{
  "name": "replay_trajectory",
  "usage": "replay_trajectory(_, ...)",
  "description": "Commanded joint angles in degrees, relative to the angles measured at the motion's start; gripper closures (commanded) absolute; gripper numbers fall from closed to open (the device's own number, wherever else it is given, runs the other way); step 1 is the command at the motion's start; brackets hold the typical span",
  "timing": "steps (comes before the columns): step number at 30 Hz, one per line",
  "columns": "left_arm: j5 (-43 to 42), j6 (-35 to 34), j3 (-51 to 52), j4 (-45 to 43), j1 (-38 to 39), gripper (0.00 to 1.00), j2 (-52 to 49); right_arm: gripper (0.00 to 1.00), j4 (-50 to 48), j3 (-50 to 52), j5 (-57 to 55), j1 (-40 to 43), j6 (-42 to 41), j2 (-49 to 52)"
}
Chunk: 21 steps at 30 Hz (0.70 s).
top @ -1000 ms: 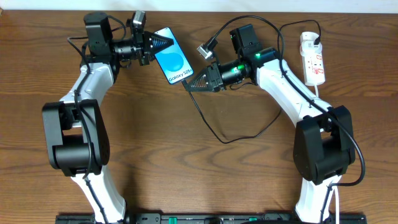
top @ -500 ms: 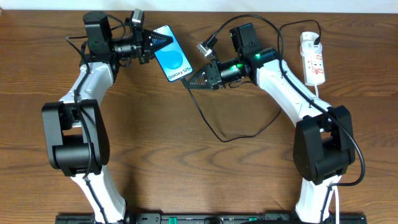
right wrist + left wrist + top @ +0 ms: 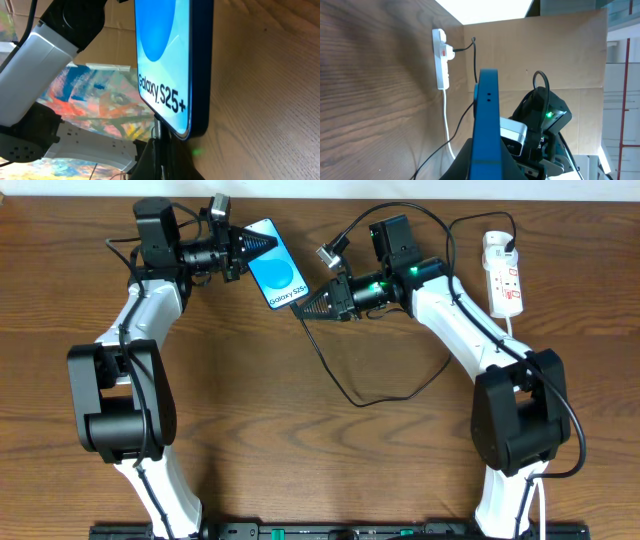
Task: Plug charger to phone and switch on socket
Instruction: 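Push the plug up into the phone's port with the right gripper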
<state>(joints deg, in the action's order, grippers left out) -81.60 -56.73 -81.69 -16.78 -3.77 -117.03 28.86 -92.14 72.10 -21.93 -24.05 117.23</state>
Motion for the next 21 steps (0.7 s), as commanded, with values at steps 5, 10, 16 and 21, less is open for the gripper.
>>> replay_trajectory(5, -8.5, -0.3, -0.9, 0.4, 3.2, 0.93, 0.7, 0.99, -4.0, -0.9, -3.1, 0.6, -2.3, 3.4)
replay_trajectory(10, -8.5, -0.3, -0.9, 0.4, 3.0, 0.93, 0.7, 0.99, -4.0, -0.9, -2.9, 0.6, -2.3, 3.7)
replay_trajectory(16, -8.4, -0.3, -0.9, 0.4, 2.8, 0.93, 0.7, 0.96, -4.0, -0.9, -1.3, 1.4, -1.7, 3.7)
replay_trajectory(21, -8.4, -0.3, -0.9, 0.4, 2.4, 0.93, 0.7, 0.73, -3.5, -0.9, 1.1, 2.4, -0.2, 3.7)
